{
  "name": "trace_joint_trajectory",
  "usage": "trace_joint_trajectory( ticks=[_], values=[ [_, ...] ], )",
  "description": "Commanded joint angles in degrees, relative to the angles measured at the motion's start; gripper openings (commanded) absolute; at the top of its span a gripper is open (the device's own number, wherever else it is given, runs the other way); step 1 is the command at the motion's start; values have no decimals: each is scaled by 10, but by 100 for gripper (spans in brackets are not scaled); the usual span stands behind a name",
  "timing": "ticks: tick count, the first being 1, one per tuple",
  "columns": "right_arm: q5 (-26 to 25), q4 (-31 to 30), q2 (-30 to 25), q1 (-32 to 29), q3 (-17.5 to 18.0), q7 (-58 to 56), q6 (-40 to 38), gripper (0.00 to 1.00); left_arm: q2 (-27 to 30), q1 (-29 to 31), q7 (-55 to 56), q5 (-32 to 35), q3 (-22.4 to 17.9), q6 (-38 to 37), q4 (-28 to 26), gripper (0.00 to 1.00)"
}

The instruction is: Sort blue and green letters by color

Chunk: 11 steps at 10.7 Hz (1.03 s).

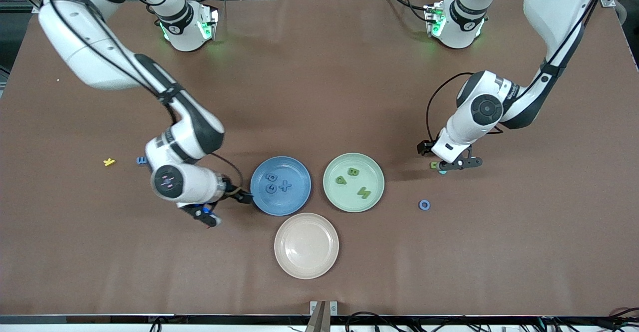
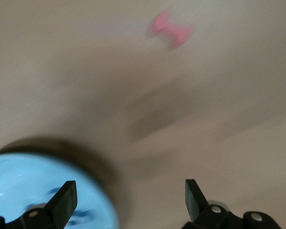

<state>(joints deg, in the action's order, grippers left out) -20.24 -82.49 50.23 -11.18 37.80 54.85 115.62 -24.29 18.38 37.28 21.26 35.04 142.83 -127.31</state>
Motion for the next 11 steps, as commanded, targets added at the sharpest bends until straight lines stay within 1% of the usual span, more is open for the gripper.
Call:
trace_joint_trajectory(
  ticks=[1,2,3,4,5,6,8,9,10,11],
  values=[
    [-4,10,-16,-87,5,-174,-82,100,-46,6,22,64,-10,17,24,88],
    [-47,21,-16,-113,1,-234,-100,100,-50,3,30,72,-10,17,25,86],
    [-86,31,-15,-157,8,-297,-119,100,-52,-1,37,79,-11,17,26,83],
    [-90,32,-16,-177,8,-354,-121,100,-61,-2,41,82,-10,17,34,80],
    [-92,30,-16,-196,8,-387,-130,100,-65,-3,41,84,-10,17,39,79],
    [-92,30,-16,-211,9,-413,-155,100,-67,-3,41,84,-10,16,42,79],
    [-92,28,-16,-222,6,-418,-180,100,-79,-5,40,84,-11,15,59,76],
    [-95,12,-16,-241,6,-421,-179,100,-87,-12,40,84,-12,13,69,75],
    [-106,-10,-18,-259,11,-425,-174,100,-88,-18,40,84,-16,13,69,75],
    [-117,-31,-21,-283,30,-426,-167,100,-88,-19,40,84,-19,13,69,75]
  ],
)
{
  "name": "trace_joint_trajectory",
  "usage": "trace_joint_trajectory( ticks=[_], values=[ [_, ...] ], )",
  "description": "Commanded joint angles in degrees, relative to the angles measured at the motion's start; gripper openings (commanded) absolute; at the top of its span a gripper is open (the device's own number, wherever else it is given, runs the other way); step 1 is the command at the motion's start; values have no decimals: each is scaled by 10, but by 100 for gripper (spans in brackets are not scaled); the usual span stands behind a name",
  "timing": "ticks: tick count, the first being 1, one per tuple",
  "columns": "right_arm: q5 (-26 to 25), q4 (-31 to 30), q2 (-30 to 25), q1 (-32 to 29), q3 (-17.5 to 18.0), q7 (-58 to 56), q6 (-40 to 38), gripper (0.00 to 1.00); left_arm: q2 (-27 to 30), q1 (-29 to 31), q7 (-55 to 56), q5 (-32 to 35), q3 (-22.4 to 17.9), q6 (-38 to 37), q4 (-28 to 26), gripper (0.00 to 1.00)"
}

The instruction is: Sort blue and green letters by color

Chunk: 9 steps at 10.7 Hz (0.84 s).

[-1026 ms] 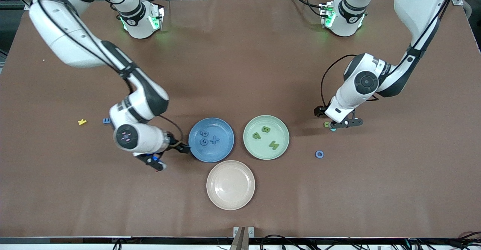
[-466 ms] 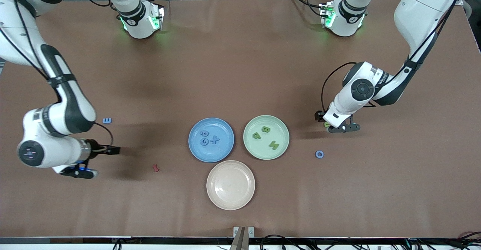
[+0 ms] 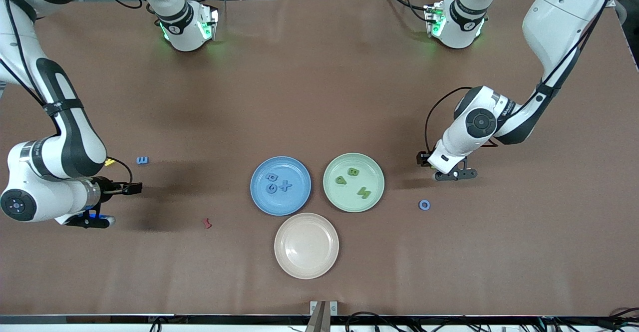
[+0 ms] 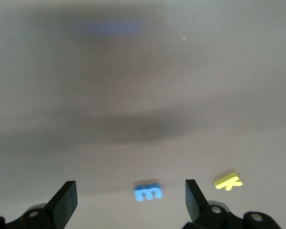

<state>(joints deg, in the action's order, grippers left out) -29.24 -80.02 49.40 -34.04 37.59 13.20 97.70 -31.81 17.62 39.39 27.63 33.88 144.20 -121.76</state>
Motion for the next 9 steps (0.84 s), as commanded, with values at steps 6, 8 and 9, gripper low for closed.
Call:
trace_joint_trajectory(
  ticks=[6,8,9],
  values=[
    [-68,-181,-12,-154,116,55,66,100,-12,-11,19,40,-14,-2,11,61],
    [-69,-200,-12,-154,128,89,77,100,-13,-12,19,40,-14,-2,12,50],
    [-69,-202,-12,-155,128,89,78,100,-14,-12,19,40,-14,-2,12,42]
  ],
)
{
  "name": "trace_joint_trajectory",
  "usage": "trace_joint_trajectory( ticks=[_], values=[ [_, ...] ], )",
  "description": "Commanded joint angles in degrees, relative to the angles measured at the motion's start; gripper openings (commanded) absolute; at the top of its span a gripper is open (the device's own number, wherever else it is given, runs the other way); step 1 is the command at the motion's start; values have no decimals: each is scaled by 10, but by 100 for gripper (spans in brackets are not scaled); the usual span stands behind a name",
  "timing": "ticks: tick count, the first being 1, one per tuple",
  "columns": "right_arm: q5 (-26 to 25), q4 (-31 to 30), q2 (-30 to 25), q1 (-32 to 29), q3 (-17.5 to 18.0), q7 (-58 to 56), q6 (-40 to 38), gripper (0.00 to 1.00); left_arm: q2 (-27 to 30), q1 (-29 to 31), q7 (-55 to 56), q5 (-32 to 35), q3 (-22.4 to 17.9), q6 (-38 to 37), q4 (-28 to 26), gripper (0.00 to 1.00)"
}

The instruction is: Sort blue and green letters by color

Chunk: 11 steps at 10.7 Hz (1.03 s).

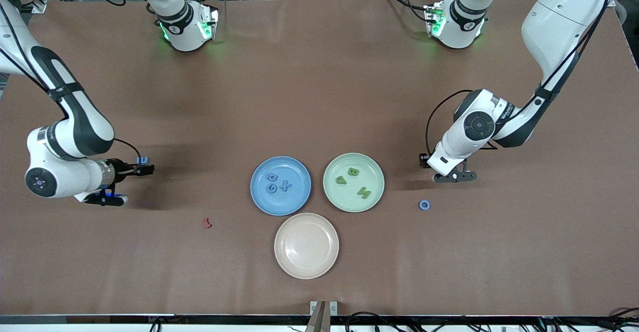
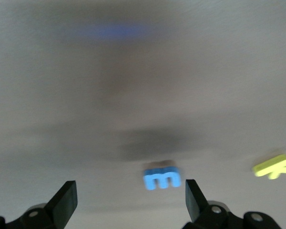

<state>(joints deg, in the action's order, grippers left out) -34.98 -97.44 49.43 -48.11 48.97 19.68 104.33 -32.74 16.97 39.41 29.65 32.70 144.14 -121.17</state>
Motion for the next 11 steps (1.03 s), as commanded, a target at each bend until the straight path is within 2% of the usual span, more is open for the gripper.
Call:
trace_joint_trajectory(
  ticks=[1,3,6,8,11],
  values=[
    [-11,-28,-11,-16,14,24,13,100,-5,-5,19,20,-3,-2,7,31],
    [-12,-46,-10,-28,13,19,31,100,-2,-6,19,20,-3,-2,8,0],
    [-39,-93,-10,-50,12,18,100,100,12,-10,18,21,-2,-15,18,0],
    [-55,-101,-9,-54,11,18,108,100,41,-29,16,23,4,-28,37,0],
    [-58,-102,-10,-66,12,16,102,100,40,-105,21,22,8,-28,115,0]
  ],
)
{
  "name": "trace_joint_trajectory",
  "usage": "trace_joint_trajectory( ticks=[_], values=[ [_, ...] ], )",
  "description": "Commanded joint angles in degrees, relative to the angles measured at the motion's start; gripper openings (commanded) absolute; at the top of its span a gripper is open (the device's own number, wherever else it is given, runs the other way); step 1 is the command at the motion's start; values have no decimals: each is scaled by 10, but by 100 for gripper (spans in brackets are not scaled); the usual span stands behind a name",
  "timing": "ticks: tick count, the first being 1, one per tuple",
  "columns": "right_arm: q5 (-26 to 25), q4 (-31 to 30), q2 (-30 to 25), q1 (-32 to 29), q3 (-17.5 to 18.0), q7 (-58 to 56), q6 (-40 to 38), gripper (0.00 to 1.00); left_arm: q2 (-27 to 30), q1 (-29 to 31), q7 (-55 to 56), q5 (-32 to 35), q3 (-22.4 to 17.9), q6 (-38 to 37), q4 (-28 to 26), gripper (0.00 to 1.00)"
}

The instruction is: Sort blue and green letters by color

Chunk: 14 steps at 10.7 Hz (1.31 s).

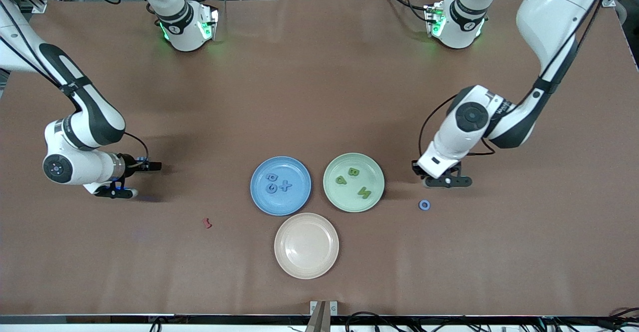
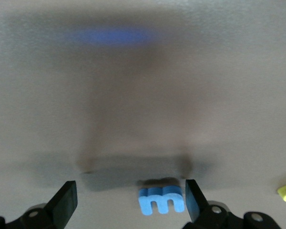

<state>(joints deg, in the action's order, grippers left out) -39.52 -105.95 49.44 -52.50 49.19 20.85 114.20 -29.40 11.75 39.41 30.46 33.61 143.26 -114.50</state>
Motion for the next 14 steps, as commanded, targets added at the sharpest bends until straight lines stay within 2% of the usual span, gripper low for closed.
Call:
trace_joint_trajectory(
  ticks=[1,4,5,6,7,8,9,10,11,12,14],
  values=[
    [-13,-22,-11,-26,11,-2,2,100,-10,-79,21,8,-1,-19,77,0],
    [-13,-33,-11,-42,11,-14,2,100,-61,-150,70,1,-2,-19,140,0],
    [-12,-34,-11,-43,11,-14,2,100,-75,-163,74,6,-3,-19,157,15],
    [-12,-35,-11,-44,12,-15,1,100,-88,-174,75,6,-3,-19,173,36],
    [-12,-40,-11,-46,12,-15,2,100,-92,-183,75,3,-5,-19,183,91],
    [-12,-40,-10,-47,12,-15,2,100,-91,-182,76,2,-6,-19,187,100],
    [-13,-40,-10,-47,12,-15,2,100,-87,-176,75,5,-6,-19,187,100],
    [-13,-40,-10,-48,12,-16,2,83,-80,-174,76,6,-6,-19,188,100],
    [-13,-40,-10,-50,12,-19,2,23,-68,-169,75,7,-7,-19,188,100],
    [-12,-40,-10,-50,13,-20,2,0,-53,-154,72,10,-7,-23,187,100],
    [-12,-40,-10,-50,17,-20,2,0,11,-129,69,3,-2,-92,188,100]
  ],
)
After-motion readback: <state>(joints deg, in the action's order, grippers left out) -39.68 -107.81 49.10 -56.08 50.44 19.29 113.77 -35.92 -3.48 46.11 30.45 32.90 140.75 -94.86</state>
